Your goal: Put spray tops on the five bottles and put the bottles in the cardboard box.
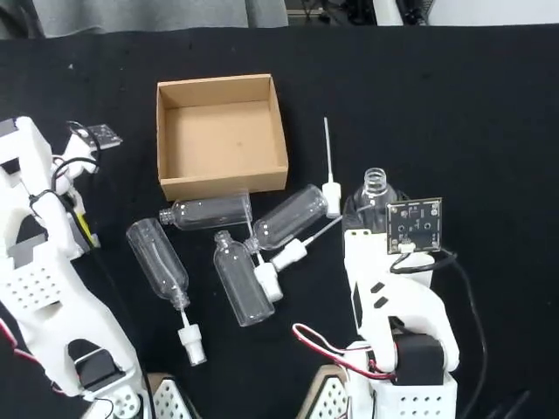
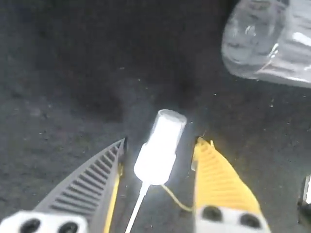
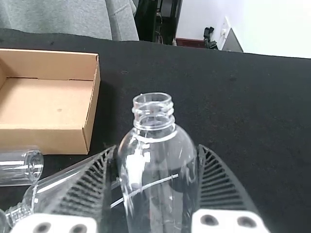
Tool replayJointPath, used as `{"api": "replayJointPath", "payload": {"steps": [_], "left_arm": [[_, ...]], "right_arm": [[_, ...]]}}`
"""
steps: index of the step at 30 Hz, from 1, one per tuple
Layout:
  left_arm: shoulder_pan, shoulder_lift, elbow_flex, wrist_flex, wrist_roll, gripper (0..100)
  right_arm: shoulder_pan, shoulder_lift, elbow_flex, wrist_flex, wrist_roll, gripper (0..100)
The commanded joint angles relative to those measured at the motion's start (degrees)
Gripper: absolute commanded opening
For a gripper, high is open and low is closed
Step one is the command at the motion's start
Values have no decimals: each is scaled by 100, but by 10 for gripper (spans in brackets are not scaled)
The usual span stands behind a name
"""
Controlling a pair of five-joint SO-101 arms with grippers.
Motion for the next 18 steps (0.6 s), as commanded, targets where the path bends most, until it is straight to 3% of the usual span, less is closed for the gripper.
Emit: {"api": "replayJointPath", "payload": {"steps": [1, 8, 15, 18], "left_arm": [[145, -88, -57, -44, -62, 202], [127, -79, -4, -53, -62, 202], [92, -97, 822, -1002, -35, 202], [66, -123, 936, -1055, -35, 202]], "right_arm": [[123, -66, -40, -167, 53, 117], [141, -66, -40, -167, 53, 117], [149, -66, -48, -167, 53, 117], [149, -66, -48, -167, 53, 117]]}}
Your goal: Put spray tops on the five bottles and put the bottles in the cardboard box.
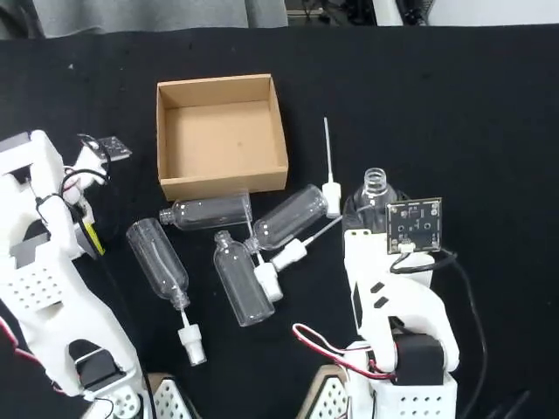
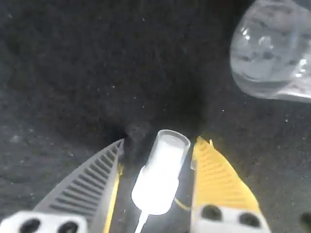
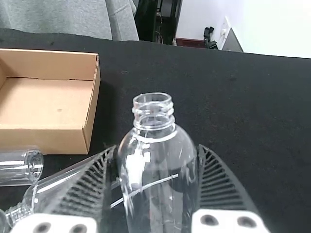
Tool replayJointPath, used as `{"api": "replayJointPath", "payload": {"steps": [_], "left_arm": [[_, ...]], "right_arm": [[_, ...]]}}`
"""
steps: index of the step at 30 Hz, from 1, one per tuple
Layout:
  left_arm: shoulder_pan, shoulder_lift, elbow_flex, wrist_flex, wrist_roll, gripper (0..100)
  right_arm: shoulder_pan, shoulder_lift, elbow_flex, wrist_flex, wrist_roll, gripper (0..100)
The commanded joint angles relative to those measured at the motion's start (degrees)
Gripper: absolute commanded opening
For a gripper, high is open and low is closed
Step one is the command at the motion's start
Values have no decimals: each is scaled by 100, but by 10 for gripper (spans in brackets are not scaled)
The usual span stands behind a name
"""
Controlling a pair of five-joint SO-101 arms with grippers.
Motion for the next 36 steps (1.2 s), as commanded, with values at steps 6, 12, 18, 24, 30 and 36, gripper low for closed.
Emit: {"api": "replayJointPath", "payload": {"steps": [6, 12, 18, 24, 30, 36], "left_arm": [[-101, -141, -4, -105, -9, 188], [-92, -88, 57, -88, -9, 34], [-127, -149, -48, 132, 9, 28], [-136, -149, -840, 1125, 0, 28], [-295, -149, -1604, 1688, 35, 28], [-391, -167, -1684, 1688, 404, 28]], "right_arm": [[149, -66, -48, -167, 62, 117], [149, -66, -57, -167, 62, 117], [149, -66, -57, -167, 62, 117], [149, -66, -57, -167, 62, 117], [149, -66, -57, -167, 62, 116], [149, -66, -66, -167, 62, 116]]}}
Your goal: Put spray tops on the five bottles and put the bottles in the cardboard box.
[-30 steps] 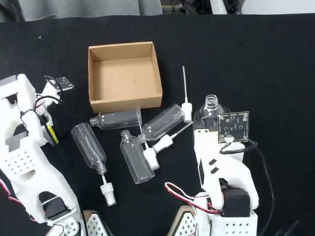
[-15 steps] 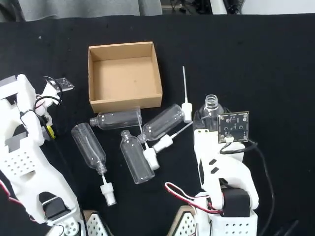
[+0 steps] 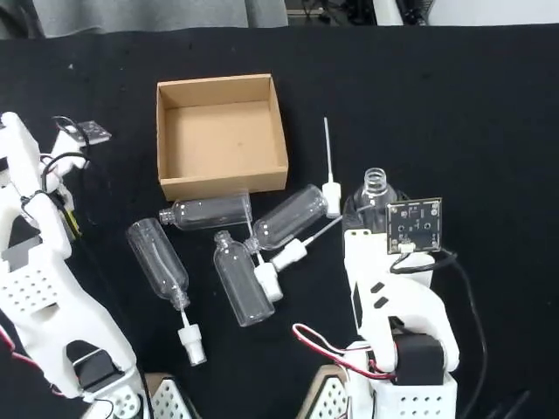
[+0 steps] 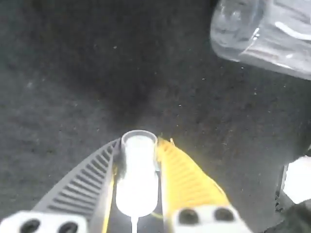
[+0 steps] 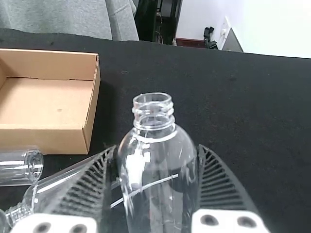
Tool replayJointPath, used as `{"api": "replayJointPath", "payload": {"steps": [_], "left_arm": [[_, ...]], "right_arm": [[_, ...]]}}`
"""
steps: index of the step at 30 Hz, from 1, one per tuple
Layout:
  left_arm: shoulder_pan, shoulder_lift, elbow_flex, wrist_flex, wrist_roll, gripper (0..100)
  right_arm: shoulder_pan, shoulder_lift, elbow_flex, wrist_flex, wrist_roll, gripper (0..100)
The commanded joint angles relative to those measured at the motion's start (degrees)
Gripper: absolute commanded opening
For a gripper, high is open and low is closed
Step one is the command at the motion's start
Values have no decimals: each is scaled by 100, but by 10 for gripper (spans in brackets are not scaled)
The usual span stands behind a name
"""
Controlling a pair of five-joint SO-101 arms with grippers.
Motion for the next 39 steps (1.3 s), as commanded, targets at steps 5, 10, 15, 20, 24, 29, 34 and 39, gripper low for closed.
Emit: {"api": "replayJointPath", "payload": {"steps": [5, 10, 15, 20, 24, 29, 34, 39], "left_arm": [[-198, -765, -215, 97, 185, 29], [-207, -1336, -215, 97, 211, 29], [-312, -1644, -215, 97, 1231, 29], [-347, -2048, -215, 97, 2251, 29], [-312, -2303, -215, 97, 2435, 29], [-286, -2549, -215, 97, 2629, 29], [-277, -2681, -215, 97, 2971, 29], [-259, -2936, 4, 97, 3218, 29]], "right_arm": [[149, -66, -66, -167, 62, 116], [149, -66, -66, -167, 62, 116], [158, -66, -66, -167, 62, 116], [158, -66, -57, -167, 62, 116], [158, -66, -57, -167, 62, 116], [158, -66, -48, -167, 62, 116], [141, -66, -48, -167, 62, 116], [149, -66, -48, -167, 62, 116]]}}
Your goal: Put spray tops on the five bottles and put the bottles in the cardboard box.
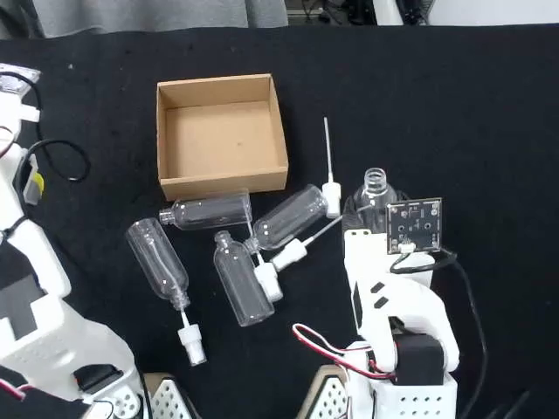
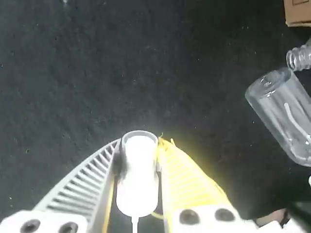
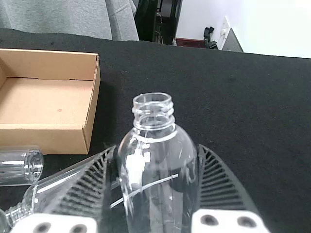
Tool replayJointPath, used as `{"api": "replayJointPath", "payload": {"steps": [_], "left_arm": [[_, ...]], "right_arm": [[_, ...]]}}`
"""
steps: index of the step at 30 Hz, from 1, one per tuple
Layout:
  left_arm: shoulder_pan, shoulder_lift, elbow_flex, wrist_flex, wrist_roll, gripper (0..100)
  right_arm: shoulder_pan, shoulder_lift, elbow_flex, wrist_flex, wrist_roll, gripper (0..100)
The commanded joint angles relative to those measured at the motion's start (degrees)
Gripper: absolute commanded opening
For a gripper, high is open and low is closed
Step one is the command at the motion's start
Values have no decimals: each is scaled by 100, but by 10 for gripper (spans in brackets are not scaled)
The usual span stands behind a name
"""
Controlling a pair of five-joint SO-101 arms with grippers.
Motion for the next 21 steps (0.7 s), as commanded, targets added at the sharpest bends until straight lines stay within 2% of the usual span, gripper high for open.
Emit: {"api": "replayJointPath", "payload": {"steps": [1, 11, 21], "left_arm": [[66, -589, 110, 62, 202, 29], [514, -1864, 1358, 18, 721, 29], [954, -3262, 3152, -1371, 1855, 28]], "right_arm": [[149, -66, -48, -167, 62, 116], [123, -66, -40, -167, 62, 116], [123, -66, -40, -167, 62, 116]]}}
